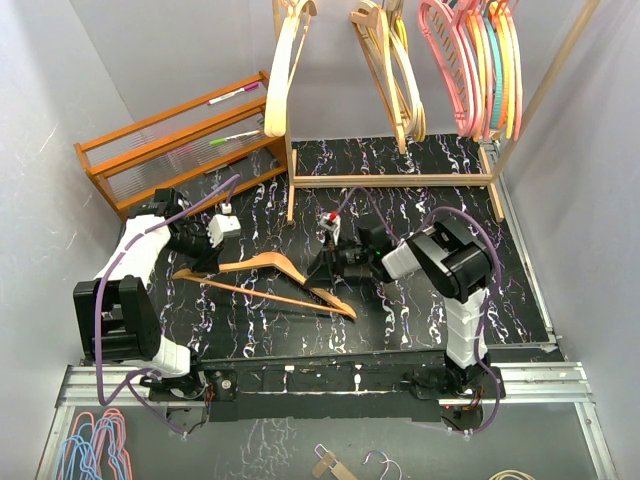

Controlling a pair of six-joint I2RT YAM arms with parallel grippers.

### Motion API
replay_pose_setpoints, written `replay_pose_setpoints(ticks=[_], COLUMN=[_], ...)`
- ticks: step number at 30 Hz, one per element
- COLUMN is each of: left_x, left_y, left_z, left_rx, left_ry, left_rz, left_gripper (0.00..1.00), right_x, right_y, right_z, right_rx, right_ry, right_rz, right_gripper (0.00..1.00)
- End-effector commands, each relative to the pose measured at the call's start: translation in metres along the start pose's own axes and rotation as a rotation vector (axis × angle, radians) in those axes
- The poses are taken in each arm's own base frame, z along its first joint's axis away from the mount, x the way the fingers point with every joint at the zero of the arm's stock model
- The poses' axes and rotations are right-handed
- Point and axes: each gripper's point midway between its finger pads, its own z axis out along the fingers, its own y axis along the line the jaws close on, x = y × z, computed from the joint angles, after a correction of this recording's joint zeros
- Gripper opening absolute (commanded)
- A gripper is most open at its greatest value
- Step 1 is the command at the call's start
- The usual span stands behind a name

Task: Organize the hangers
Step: Pick up the hanger at the center of the board.

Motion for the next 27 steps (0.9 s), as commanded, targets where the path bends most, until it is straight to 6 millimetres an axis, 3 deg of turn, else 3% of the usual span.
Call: replay_pose_setpoints(ticks=[1,7,13,16,25,27], left_x=[-0.019,-0.018,-0.015,-0.014,-0.010,-0.007], left_y=[-0.002,-0.001,-0.001,0.000,0.009,0.012], left_z=[-0.012,-0.012,-0.012,-0.012,-0.011,-0.010], left_rx=[-0.010,-0.010,-0.008,-0.017,-0.052,-0.061], left_ry=[-0.071,-0.067,-0.057,-0.049,-0.025,-0.018], left_rz=[0.017,0.017,0.015,0.018,0.025,0.028], left_gripper=[0.00,0.00,0.00,0.00,0.00,0.00], right_x=[0.074,0.083,0.089,0.093,0.095,0.096], right_y=[-0.012,-0.031,-0.041,-0.044,-0.037,-0.033], right_z=[0.013,0.007,-0.002,-0.008,-0.026,-0.024], right_rx=[0.155,0.349,0.431,0.473,0.556,0.560], right_ry=[0.258,0.313,0.331,0.346,0.381,0.398], right_rz=[0.072,-0.024,-0.033,-0.035,-0.017,-0.021], right_gripper=[0.98,0.98,0.74,0.69,0.68,0.60])
